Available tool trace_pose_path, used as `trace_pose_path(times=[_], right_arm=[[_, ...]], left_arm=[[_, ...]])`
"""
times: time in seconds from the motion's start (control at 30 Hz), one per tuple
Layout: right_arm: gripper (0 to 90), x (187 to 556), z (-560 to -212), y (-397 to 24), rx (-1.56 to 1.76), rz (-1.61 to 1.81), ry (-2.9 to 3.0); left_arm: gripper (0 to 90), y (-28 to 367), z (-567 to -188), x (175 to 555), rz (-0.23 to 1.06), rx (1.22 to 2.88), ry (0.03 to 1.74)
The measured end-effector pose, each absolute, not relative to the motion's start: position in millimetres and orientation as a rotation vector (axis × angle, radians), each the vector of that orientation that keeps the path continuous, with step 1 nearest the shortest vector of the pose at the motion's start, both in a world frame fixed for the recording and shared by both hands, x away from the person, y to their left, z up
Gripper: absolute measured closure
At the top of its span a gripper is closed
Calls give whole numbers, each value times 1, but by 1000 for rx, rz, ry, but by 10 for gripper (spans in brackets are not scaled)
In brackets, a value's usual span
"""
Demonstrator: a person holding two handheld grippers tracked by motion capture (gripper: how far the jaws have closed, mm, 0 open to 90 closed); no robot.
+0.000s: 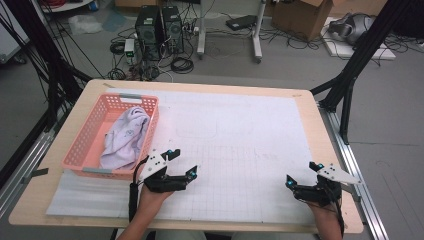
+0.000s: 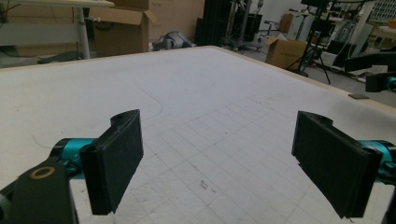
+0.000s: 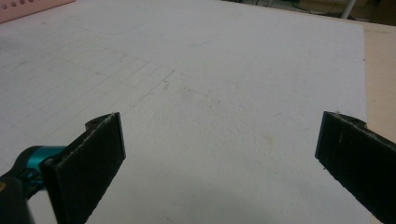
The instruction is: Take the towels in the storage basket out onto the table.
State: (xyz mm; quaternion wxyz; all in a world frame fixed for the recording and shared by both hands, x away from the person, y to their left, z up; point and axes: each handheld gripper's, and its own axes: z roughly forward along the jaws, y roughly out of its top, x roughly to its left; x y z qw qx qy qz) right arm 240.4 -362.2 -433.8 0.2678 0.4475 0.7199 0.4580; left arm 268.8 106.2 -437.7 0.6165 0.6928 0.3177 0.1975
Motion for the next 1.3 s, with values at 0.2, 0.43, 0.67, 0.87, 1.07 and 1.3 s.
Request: trace_pose_path(times=[0.2, 0.43, 0.67, 0.87, 1.07, 1.3], right_arm=[[3, 242, -436, -363, 1213, 1234, 1943], [3, 245, -439, -366, 1229, 1228, 1945], [2, 245, -438, -365, 1230, 1228, 1938], [2, 242, -436, -365, 1223, 1235, 1939], [2, 242, -436, -363, 1214, 1241, 1952], [2, 244, -435, -360, 1211, 1248, 1961]], left_arm=[[170, 109, -438, 270, 451, 1583, 747], [167, 108, -439, 269, 418, 1589, 738], [165, 105, -439, 267, 408, 1599, 711], [163, 106, -433, 264, 422, 1597, 724], [163, 109, -422, 256, 442, 1578, 735], [167, 114, -408, 253, 427, 1548, 726]])
